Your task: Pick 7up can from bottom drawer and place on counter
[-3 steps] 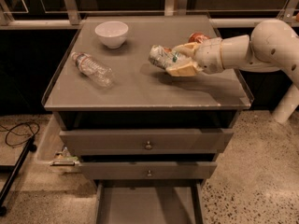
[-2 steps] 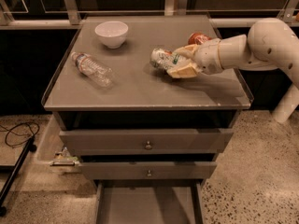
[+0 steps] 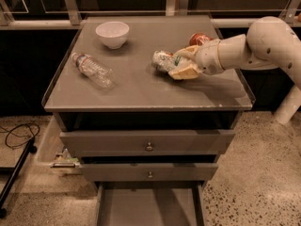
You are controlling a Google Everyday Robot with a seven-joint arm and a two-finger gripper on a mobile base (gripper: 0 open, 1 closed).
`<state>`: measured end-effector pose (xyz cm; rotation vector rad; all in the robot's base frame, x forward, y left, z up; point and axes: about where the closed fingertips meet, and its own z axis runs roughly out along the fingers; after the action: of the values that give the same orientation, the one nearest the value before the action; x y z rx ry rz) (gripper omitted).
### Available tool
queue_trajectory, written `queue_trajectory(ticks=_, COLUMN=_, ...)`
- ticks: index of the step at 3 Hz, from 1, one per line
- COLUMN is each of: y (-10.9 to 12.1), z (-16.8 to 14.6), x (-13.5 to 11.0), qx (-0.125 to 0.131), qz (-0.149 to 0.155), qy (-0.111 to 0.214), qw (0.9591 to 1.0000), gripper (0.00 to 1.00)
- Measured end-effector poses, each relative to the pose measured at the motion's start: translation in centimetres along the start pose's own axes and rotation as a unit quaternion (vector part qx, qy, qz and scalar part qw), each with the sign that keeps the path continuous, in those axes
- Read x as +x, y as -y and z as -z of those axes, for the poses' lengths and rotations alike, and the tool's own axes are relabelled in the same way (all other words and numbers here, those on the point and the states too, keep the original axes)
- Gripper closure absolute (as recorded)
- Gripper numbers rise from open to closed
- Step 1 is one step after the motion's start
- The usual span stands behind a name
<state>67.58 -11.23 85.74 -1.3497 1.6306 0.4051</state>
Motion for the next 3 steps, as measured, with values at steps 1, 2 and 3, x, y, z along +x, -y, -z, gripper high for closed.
queue_trajectory(ticks=1, y=0.0, z=0.0, x=0.0, qx=0.0, qz=0.0, qy=0.0, qw=1.0, gripper=0.58)
queue_trajectory(ticks=2, y=0.0, z=-0.01, x=0.0, qx=0.0, qz=0.0, qy=0.0, qw=1.0, gripper=0.35)
queue_trajectory(ticks=3, y=-0.01, z=-0.01, x=0.0, qx=0.0, qz=0.0, qy=0.0, qw=1.0, gripper=0.11)
